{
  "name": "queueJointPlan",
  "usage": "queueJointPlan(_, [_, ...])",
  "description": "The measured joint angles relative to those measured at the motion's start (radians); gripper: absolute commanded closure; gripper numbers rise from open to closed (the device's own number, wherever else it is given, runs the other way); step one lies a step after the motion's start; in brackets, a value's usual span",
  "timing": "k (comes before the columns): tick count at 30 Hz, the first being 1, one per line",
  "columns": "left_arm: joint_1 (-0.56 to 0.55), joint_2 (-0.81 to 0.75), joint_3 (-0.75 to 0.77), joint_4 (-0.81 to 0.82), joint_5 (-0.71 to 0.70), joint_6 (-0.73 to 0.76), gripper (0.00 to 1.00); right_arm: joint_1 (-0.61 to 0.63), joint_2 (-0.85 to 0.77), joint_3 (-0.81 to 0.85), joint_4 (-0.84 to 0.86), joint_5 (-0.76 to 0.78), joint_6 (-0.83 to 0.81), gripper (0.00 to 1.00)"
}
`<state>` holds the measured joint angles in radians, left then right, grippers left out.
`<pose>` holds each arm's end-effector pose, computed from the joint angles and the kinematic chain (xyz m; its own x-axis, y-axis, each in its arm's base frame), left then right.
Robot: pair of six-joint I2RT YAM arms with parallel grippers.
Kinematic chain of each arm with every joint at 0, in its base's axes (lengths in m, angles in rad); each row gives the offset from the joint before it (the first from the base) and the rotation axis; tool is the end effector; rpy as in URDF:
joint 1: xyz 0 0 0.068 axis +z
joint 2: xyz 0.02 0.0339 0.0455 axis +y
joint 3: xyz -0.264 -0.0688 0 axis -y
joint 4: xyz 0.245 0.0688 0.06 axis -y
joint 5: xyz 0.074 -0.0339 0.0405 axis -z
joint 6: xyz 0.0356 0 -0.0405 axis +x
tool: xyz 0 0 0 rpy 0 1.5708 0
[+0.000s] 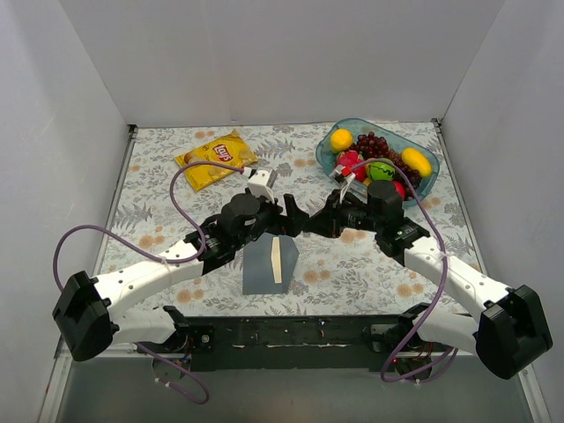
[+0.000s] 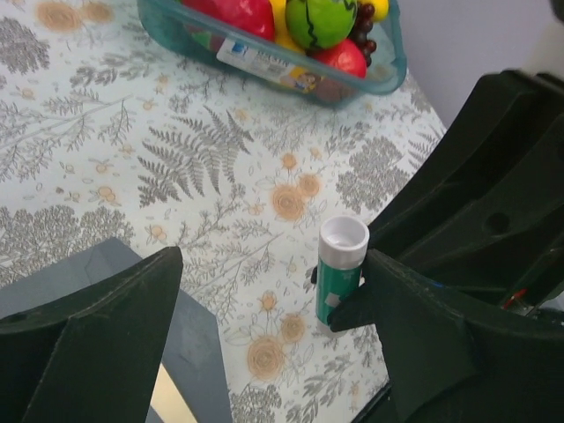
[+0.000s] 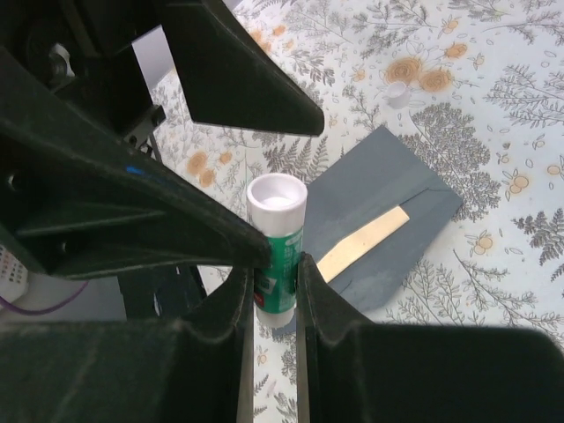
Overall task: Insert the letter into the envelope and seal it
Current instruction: Unscrew the solid glue.
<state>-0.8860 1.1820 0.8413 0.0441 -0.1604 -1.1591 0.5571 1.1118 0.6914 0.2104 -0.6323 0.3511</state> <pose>0.1785 -0.2096 0.3006 -0.6862 -0.5901 -0.4255 0.0979 0.5047 -0.8577 0.2025 0.1509 0.2835 -0.4816 0.0269 -0.8760 -0.8003 0.3939 0.4521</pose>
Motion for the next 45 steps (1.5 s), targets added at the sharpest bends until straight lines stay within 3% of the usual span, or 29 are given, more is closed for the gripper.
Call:
queueJointPlan(10, [-0.002,0.016,0.013,-0.041,0.027,0.022,0.18,0.032,0.024,0.016,-0.021,0.023,-0.004,0.99])
queueJointPlan(17, [-0.002,0.041,0.039,-0.046,0.027,0.031,0.27,0.037,0.032,0.016,-0.021,0.024,-0.003,0.99])
queueJointPlan(31, [-0.002,0.069,0.056,-0.043,0.084,0.033,0.56,0.04,0.032,0.016,-0.019,0.035,-0.002,0.99])
queueJointPlan(42, [-0.013,0.065,0.05,-0.006,0.12,0.011,1.0,0.042,0.021,-0.002,0.009,0.038,0.012,0.99])
queueJointPlan(45, [-0.013,0.061,0.041,0.01,0.135,0.012,1.0,0.042,0.021,-0.002,0.013,0.036,0.011,0.99])
